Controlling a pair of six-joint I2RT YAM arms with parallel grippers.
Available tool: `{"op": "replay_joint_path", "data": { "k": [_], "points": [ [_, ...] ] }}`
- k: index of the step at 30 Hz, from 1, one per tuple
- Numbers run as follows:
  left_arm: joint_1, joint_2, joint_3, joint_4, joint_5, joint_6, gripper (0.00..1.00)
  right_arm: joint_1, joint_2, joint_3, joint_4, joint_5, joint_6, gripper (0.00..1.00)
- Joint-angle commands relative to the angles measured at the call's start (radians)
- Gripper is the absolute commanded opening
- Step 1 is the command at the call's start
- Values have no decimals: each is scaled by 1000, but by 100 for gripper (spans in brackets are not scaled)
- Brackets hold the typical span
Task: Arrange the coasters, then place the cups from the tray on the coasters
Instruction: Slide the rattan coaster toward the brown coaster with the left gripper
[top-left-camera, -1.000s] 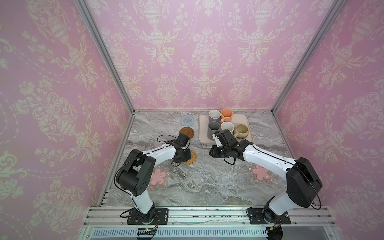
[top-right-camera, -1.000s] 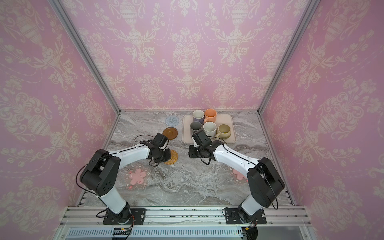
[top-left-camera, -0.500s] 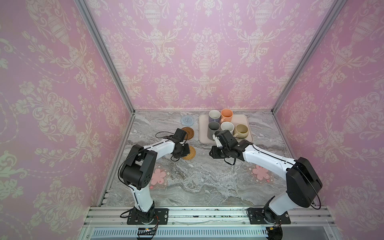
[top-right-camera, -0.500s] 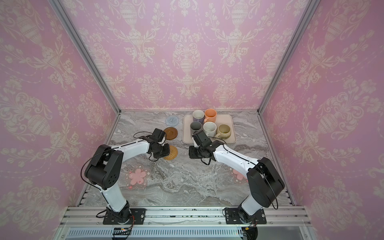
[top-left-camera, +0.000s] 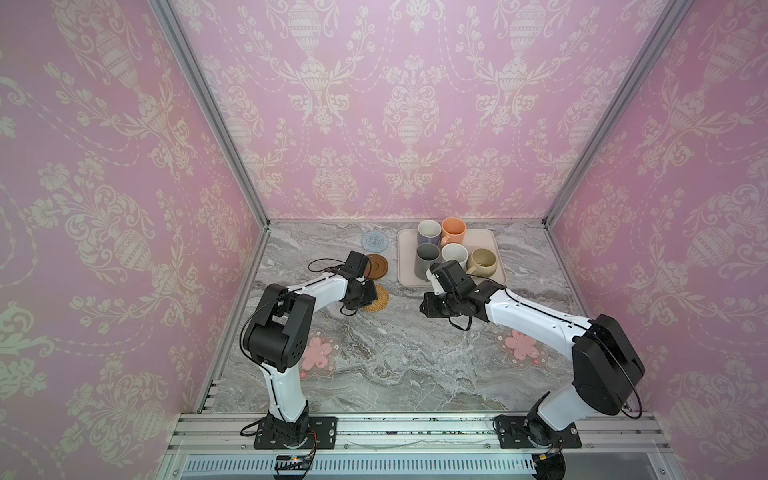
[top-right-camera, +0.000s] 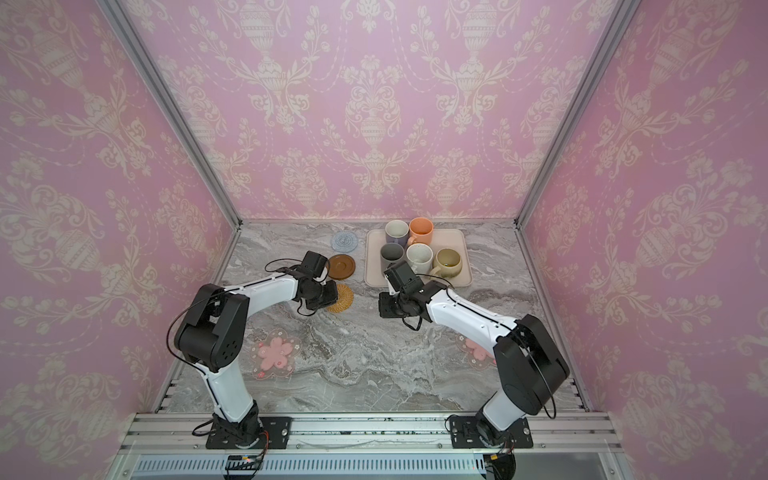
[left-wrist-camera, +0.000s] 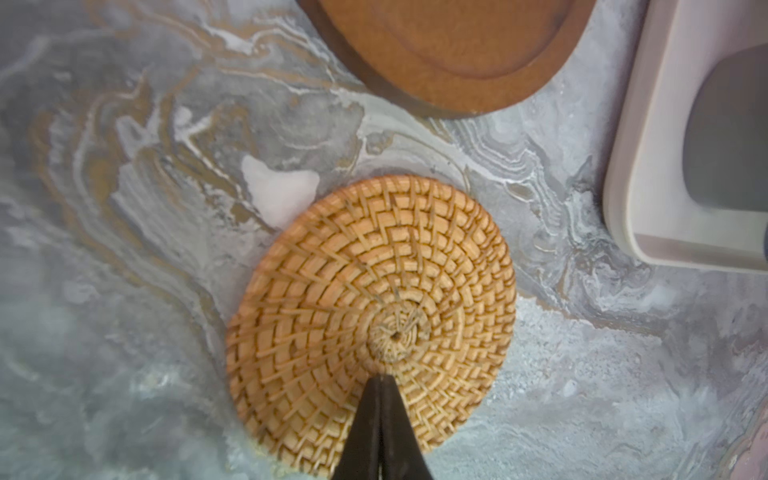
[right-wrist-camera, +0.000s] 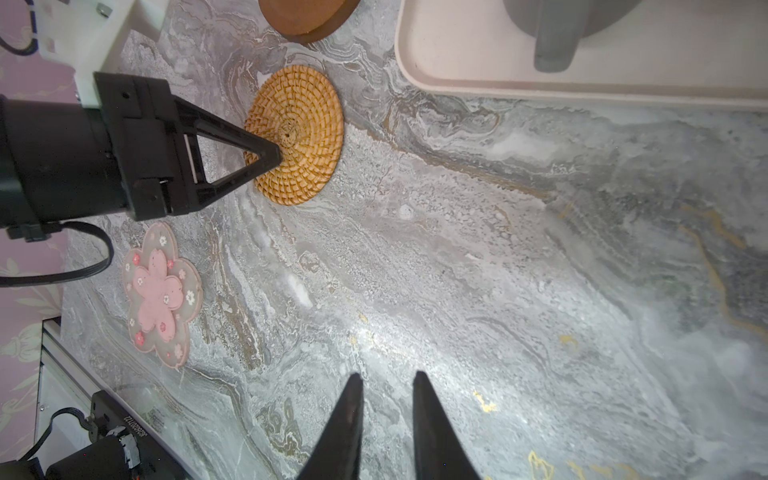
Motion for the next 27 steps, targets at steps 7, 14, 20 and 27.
{"op": "replay_joint_path", "data": {
  "k": [7,14,20,27],
  "points": [
    [20,57,5,-72,-33,53,9,5,-14,6,-29,17,-20,24],
    [20,17,-31,-105,-29,78,9,5,-12,9,-24,11,-12,24],
    [18,6,-44,-103,-18,74,9,5,-18,3,-18,10,-2,24],
    [18,-9,-35,-101,-14,74,10,5,-35,-6,-24,24,-3,24]
  ]
}}
